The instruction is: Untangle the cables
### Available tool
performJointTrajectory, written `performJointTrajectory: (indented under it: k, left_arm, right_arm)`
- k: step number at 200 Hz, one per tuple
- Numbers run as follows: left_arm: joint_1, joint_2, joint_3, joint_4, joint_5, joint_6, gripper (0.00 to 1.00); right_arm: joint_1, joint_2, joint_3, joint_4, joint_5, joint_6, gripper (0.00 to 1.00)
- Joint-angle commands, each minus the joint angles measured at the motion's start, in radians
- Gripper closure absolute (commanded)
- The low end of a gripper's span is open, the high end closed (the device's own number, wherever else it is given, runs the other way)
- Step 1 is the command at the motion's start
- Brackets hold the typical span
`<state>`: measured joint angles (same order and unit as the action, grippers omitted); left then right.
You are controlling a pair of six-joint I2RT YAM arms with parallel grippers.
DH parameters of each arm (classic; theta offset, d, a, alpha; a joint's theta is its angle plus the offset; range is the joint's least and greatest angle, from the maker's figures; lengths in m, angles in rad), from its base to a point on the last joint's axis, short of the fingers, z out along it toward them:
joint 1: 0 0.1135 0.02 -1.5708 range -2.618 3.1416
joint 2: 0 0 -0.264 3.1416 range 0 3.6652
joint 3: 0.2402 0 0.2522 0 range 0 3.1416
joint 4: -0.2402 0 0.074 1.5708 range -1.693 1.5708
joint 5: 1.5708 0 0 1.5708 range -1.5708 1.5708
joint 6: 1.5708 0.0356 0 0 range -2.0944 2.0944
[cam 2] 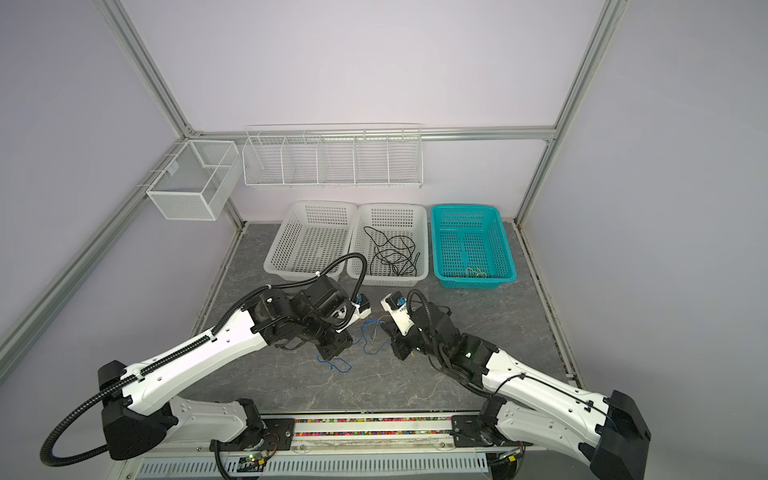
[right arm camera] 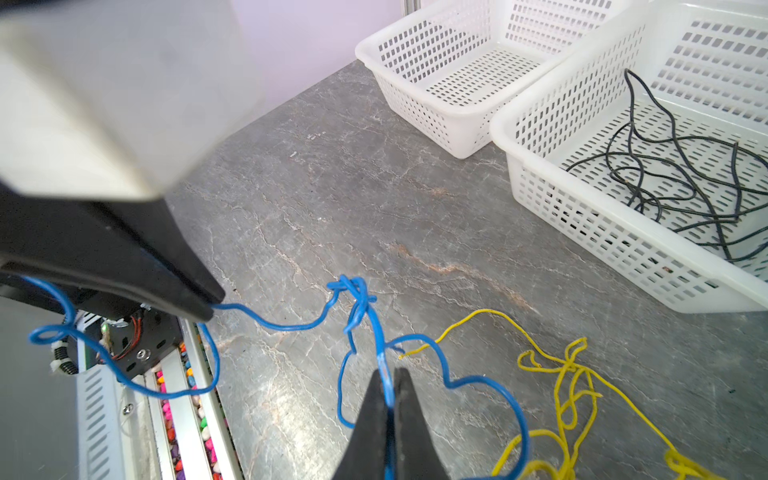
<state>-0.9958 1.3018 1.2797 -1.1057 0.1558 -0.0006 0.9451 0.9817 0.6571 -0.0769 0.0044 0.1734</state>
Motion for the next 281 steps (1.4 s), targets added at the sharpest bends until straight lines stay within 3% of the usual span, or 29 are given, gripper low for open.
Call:
performJointTrajectory:
  k: [1,80,128,151,180,242,281]
  left_arm:
    - [-0.003,-0.043,-0.002,0.073,0.078,-0.018,1.0]
    - [-0.001,-0.137,-0.045,0.242,0.129,-0.08,1.0]
    - [0.039,-0.242,-0.11,0.433,0.226,-0.168,1.0]
    - [0.106,-0.303,-0.165,0.567,0.305,-0.241,1.0]
    - [0.214,-0.387,-0.209,0.649,0.352,-0.307,1.0]
    - [0.583,-0.539,-0.185,0.681,0.555,-0.414,1.0]
    - [0.598,-0.543,-0.114,0.625,0.557,-0.383,1.0]
  right_arm:
    - [0.008,0.039,-0.005,0.04,-0.075,0.013,0.93]
    - [0.022,0.115,0.008,0.063,-0.12,0.025,0.93]
    - [0.042,0.144,0.011,0.084,-0.134,0.034,0.93]
    - [0.045,0.147,0.014,0.087,-0.151,0.037,0.93]
    - [0.045,0.118,0.007,0.061,-0.08,0.03,0.93]
    - [0.025,0.252,0.062,-0.008,-0.006,0.079,0.93]
    - [-0.081,0.304,0.069,-0.036,-0.008,0.169,0.93]
